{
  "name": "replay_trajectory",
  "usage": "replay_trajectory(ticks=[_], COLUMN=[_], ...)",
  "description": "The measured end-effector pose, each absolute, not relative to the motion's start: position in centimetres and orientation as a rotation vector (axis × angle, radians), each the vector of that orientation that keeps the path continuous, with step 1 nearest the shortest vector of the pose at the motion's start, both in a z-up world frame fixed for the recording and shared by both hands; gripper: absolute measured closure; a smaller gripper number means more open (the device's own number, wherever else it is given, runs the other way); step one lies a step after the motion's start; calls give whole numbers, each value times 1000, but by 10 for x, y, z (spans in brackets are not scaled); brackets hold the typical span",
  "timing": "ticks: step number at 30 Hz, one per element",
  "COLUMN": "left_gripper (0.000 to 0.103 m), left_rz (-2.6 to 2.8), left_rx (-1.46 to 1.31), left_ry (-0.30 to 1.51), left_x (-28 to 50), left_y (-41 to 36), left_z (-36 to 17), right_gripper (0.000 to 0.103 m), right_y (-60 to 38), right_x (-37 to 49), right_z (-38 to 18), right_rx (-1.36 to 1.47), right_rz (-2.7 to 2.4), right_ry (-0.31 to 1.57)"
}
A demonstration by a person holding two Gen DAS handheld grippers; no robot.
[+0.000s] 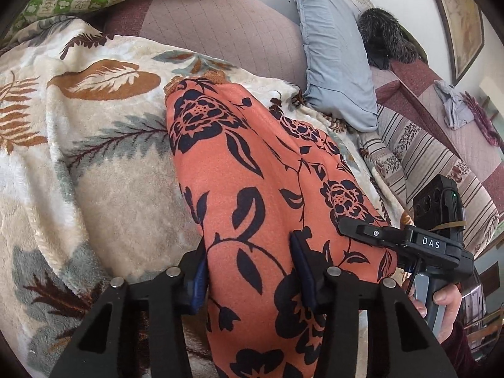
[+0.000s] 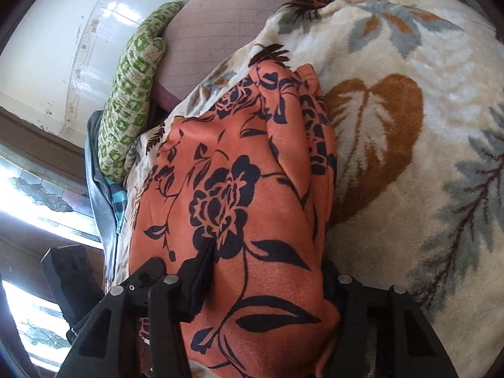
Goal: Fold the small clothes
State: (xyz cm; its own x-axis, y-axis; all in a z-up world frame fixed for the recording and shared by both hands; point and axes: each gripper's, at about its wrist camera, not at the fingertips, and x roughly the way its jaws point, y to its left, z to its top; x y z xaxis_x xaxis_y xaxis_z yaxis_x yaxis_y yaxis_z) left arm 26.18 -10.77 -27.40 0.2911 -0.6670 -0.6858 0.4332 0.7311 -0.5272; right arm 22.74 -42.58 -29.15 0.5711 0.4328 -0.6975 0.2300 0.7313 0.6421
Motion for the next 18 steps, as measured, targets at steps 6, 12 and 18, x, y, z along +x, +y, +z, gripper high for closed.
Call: replay_trajectory(ticks=[6, 12, 18], left_gripper=[63, 63, 63], left_rz=[-735, -668, -642], left_rx=[-265, -207, -159], left_ry=[993, 994, 1012], left_x=[260, 242, 212], left_y=[-94, -64, -32], left_z=[-254, -237, -236], right_gripper=[59, 59, 59], right_y=[-405, -379, -354], right_x=[220, 213, 203], right_z=[-269, -260, -265], right_rx=[706, 689, 677], right_rz=[157, 239, 294], right_ry=[907, 901, 953])
